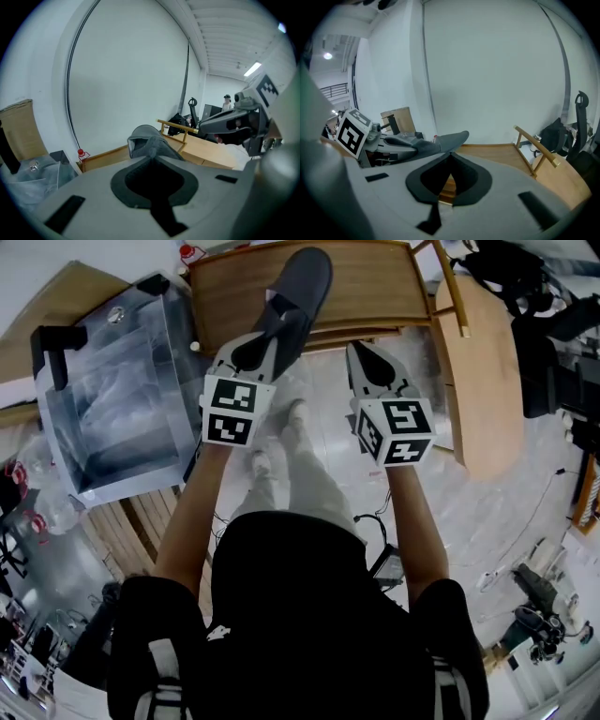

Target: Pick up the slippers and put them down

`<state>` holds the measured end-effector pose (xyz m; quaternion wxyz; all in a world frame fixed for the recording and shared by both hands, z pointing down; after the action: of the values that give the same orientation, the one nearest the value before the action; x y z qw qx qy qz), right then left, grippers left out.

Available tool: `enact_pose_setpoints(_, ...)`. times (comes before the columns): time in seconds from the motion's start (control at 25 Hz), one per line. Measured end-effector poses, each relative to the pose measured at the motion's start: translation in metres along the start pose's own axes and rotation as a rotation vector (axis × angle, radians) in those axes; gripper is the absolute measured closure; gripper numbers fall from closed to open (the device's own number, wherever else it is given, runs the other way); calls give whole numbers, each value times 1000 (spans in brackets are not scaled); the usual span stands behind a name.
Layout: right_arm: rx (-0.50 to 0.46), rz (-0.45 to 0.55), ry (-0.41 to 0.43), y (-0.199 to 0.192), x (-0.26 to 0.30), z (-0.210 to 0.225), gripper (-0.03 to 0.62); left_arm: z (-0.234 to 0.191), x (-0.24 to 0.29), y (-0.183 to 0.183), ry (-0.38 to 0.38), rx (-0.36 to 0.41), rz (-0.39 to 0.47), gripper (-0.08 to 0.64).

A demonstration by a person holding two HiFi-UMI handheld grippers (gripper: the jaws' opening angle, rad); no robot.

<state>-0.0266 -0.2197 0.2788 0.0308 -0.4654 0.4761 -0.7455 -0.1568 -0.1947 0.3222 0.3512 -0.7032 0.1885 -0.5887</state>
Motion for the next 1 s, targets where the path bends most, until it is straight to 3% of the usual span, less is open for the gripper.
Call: enact_pose_setpoints(1.0, -19, 170, -124, -20, -153, -100, 592, 59, -184, -24, -33, 82, 194, 546)
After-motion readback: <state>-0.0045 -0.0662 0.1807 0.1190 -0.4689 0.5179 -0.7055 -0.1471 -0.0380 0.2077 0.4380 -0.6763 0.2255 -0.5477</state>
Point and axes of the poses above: the fingertips, and each gripper's own axes: x forward along the fingers, z to its right, y out of its top, the point moved 1 cm from there along -x, backward along the fingers, and after that the axes turned 10 degrees about -z, right-handed, at the moved point
